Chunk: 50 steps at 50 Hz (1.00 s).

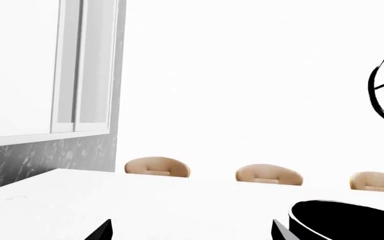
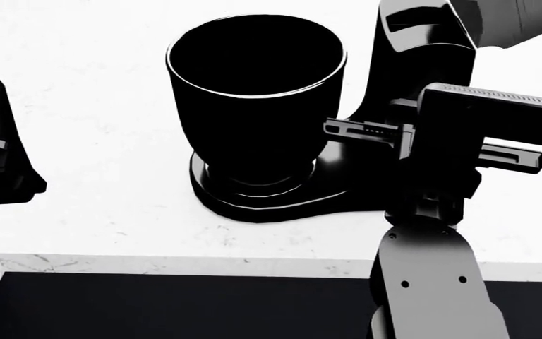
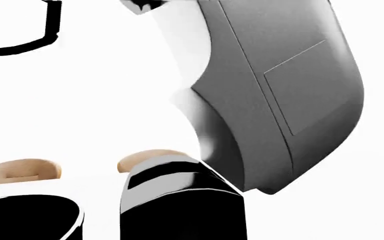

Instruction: Open the stand mixer head.

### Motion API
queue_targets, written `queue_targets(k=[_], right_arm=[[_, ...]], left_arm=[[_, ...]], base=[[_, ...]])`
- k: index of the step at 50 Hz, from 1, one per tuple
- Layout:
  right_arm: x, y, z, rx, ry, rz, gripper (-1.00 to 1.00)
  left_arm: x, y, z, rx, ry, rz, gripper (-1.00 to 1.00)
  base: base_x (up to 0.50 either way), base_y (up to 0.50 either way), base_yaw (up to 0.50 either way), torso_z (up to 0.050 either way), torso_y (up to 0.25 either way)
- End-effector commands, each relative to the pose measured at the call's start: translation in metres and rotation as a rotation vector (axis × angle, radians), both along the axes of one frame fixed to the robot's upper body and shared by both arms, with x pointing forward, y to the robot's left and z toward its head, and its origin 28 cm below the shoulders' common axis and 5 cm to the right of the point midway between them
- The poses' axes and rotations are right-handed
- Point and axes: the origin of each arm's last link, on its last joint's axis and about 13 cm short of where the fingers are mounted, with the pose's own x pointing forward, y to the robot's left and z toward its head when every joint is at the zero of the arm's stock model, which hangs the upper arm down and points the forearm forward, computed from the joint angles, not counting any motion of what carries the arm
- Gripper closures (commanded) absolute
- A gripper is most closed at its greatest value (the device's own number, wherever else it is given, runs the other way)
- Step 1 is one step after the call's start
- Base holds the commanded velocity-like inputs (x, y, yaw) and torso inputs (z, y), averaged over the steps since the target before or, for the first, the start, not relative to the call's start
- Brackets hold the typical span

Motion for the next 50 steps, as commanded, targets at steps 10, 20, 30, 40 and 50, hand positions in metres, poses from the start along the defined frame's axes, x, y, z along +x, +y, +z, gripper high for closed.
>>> queue_targets(k=[10, 20, 30, 40, 50], right_arm=[[-0.028, -0.002, -0.011, 0.008, 0.047, 0.020, -1.00], [-0.046, -0.004, -0.002, 0.015, 0.018, 0.037, -1.00], [-0.062, -0.005, 0.004, 0.027, 0.006, 0.061, -1.00], [-0.064, -0.007, 0.003, 0.026, 0.011, 0.062, -1.00], [-0.064, -0.006, 0.006, 0.027, 0.005, 0.062, -1.00]], left_arm=[[0.002, 0.007, -0.002, 0.058, 0.010, 0.023, -1.00], [-0.002, 0.009, -0.002, 0.058, 0.014, 0.028, -1.00], [-0.001, 0.009, -0.003, 0.059, 0.022, 0.034, -1.00], [0.000, 0.008, -0.002, 0.062, 0.021, 0.036, -1.00], [0.000, 0.008, -0.002, 0.063, 0.017, 0.031, -1.00]], base=[[0.00, 0.00, 0.00, 0.000, 0.000], [0.00, 0.00, 0.00, 0.000, 0.000], [0.00, 0.00, 0.00, 0.000, 0.000], [0.00, 0.00, 0.00, 0.000, 0.000], [0.00, 0.00, 0.00, 0.001, 0.001]])
